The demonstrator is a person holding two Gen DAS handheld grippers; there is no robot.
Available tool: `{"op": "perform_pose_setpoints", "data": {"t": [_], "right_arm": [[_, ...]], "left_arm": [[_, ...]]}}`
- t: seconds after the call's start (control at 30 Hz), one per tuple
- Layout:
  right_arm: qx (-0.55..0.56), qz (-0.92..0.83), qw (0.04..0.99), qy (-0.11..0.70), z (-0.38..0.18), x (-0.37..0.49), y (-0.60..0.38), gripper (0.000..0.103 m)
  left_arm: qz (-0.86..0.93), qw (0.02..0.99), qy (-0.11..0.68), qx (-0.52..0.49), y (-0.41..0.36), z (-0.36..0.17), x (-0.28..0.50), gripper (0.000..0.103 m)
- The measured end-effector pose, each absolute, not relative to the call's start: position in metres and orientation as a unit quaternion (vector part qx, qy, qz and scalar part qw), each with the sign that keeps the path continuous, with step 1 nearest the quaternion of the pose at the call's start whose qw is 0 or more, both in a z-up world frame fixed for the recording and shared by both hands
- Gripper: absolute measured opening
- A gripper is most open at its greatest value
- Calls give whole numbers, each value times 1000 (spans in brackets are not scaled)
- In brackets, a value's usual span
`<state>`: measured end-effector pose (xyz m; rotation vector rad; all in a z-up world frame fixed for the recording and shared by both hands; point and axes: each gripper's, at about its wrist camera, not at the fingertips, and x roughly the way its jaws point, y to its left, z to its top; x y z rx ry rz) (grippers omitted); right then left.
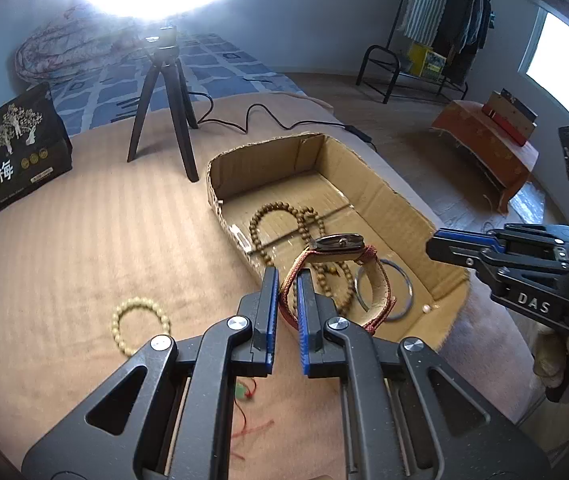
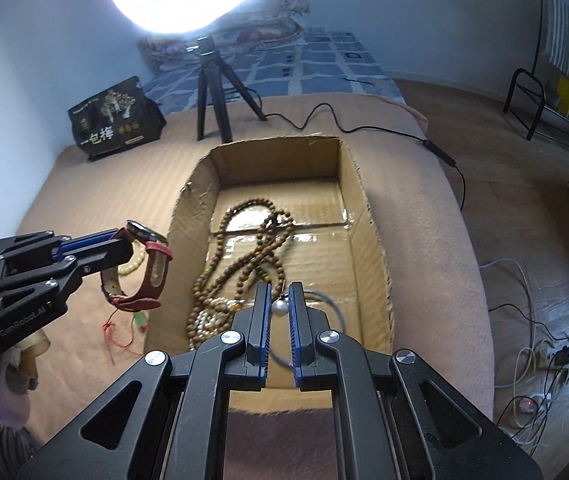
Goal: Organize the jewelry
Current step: 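Carry the watch in the left tool and earring in the right tool over the box, then open the left tool to drop the watch while the right tool releases the earring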
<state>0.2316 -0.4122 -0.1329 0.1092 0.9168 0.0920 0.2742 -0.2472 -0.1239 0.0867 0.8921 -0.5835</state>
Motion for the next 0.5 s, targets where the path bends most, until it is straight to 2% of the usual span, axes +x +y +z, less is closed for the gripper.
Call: {"op": "perform_pose_setpoints", "data": {"t": [0.5], "right_arm": [[68, 31, 888, 454, -150, 256, -429, 7]], "left_arm": [[-257, 864, 432, 37, -274, -137, 313, 7]]}}
